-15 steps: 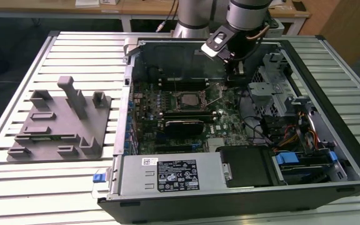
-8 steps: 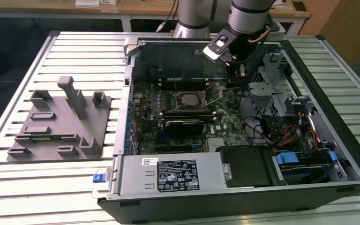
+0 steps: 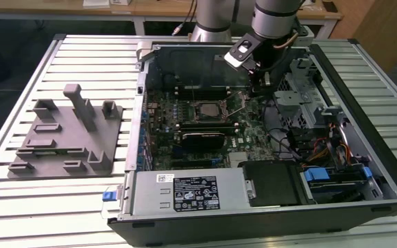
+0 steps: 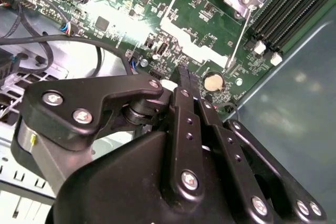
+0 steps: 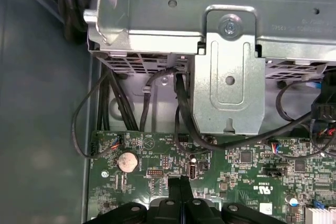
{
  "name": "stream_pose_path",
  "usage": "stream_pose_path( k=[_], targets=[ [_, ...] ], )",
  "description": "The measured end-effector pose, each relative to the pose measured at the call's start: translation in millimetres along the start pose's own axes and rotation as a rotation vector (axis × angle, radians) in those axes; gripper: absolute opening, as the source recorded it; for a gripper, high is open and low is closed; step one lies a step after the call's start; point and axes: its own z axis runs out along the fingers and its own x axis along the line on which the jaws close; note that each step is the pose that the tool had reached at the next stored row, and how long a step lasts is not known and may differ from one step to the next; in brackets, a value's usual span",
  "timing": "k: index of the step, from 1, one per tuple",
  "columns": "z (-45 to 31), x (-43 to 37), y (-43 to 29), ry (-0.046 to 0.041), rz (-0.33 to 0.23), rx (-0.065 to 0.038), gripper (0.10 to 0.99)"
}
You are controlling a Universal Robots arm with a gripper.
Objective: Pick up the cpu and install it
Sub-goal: 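Close the cpu cover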
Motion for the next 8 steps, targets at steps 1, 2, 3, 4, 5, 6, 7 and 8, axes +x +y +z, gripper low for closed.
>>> stream_pose_path(
  k=[1,2,3,4,5,6,7,8],
  targets=[
    [1.8,0.0,-0.1,0.0001,0.000,0.000,0.106],
    [3.6,0.0,-0.2,0.0001,0.000,0.000,0.106],
    [5.4,0.1,-0.2,0.0001,0.000,0.000,0.106],
    [7.2,0.1,-0.3,0.0000,0.000,0.000,0.106],
    [8.4,0.1,-0.4,0.0001,0.000,0.000,0.106],
    [8.6,0.1,-0.4,-0.0001,0.000,0.000,0.106],
    [8.7,0.0,-0.4,-0.0002,0.000,0.000,0.106],
    [9.2,0.1,-0.4,0.0002,0.000,0.000,0.106]
  ],
)
